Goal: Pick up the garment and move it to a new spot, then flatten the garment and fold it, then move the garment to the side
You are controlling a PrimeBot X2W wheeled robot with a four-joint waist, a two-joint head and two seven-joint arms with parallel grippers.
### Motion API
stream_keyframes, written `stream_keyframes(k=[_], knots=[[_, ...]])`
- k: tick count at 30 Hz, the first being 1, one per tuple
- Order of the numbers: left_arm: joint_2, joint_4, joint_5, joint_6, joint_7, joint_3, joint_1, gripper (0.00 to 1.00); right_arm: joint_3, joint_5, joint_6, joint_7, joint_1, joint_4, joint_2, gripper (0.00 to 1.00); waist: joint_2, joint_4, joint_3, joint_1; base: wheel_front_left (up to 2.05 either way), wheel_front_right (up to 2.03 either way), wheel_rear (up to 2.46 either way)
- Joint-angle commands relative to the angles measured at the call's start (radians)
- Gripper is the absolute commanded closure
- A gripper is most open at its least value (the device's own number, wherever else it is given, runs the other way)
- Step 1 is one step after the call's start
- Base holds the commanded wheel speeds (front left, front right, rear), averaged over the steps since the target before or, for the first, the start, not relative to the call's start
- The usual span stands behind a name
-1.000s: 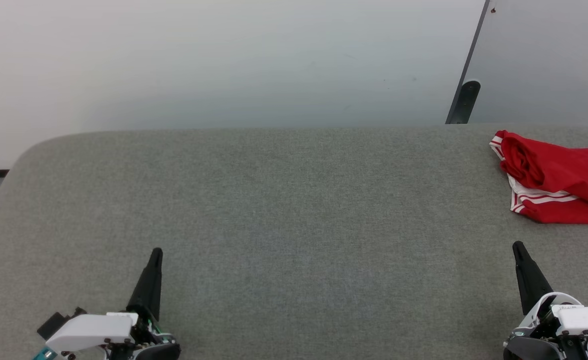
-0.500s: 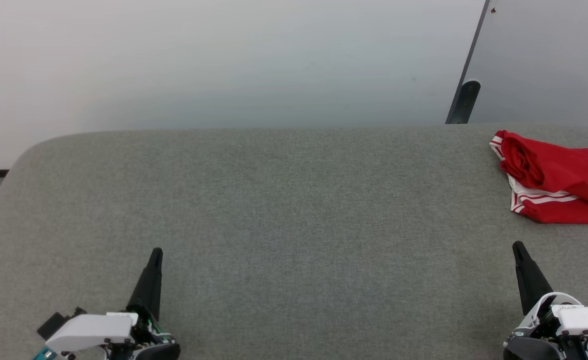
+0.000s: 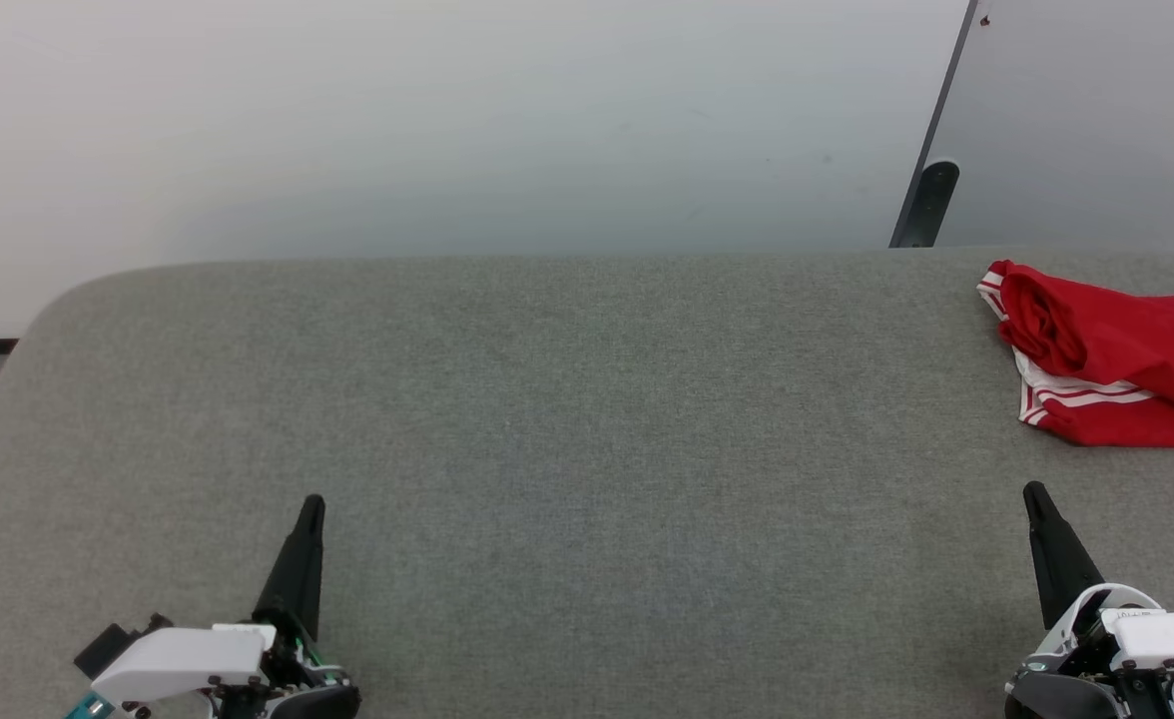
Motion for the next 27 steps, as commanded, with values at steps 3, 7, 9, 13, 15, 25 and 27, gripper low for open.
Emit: stream_keyframes(k=[3, 7, 9, 13, 15, 25, 27], knots=[[0.002, -0.002, -0.003, -0.003, 0.003, 0.002, -0.01, 1.0, 0.002, 0.004, 0.0, 0.002, -0.003, -0.002, 0.004, 1.0, 0.0, 0.0, 0.0, 0.0, 0.0, 0.0, 0.0], [0.002, -0.002, -0.003, -0.003, 0.003, 0.002, -0.01, 1.0, 0.002, 0.004, 0.0, 0.002, -0.003, -0.002, 0.004, 1.0, 0.0, 0.0, 0.0, 0.0, 0.0, 0.0, 0.0], [0.002, -0.002, -0.003, -0.003, 0.003, 0.002, -0.01, 1.0, 0.002, 0.004, 0.0, 0.002, -0.003, -0.002, 0.004, 1.0, 0.0, 0.0, 0.0, 0.0, 0.0, 0.0, 0.0], [0.002, -0.002, -0.003, -0.003, 0.003, 0.002, -0.01, 1.0, 0.002, 0.004, 0.0, 0.002, -0.003, -0.002, 0.004, 1.0, 0.0, 0.0, 0.0, 0.0, 0.0, 0.0, 0.0], [0.002, -0.002, -0.003, -0.003, 0.003, 0.002, -0.01, 1.0, 0.002, 0.004, 0.0, 0.002, -0.003, -0.002, 0.004, 1.0, 0.0, 0.0, 0.0, 0.0, 0.0, 0.0, 0.0], [0.002, -0.002, -0.003, -0.003, 0.003, 0.002, -0.01, 1.0, 0.002, 0.004, 0.0, 0.002, -0.003, -0.002, 0.004, 1.0, 0.0, 0.0, 0.0, 0.0, 0.0, 0.0, 0.0], [0.002, -0.002, -0.003, -0.003, 0.003, 0.002, -0.01, 1.0, 0.002, 0.004, 0.0, 0.002, -0.003, -0.002, 0.004, 1.0, 0.0, 0.0, 0.0, 0.0, 0.0, 0.0, 0.0]])
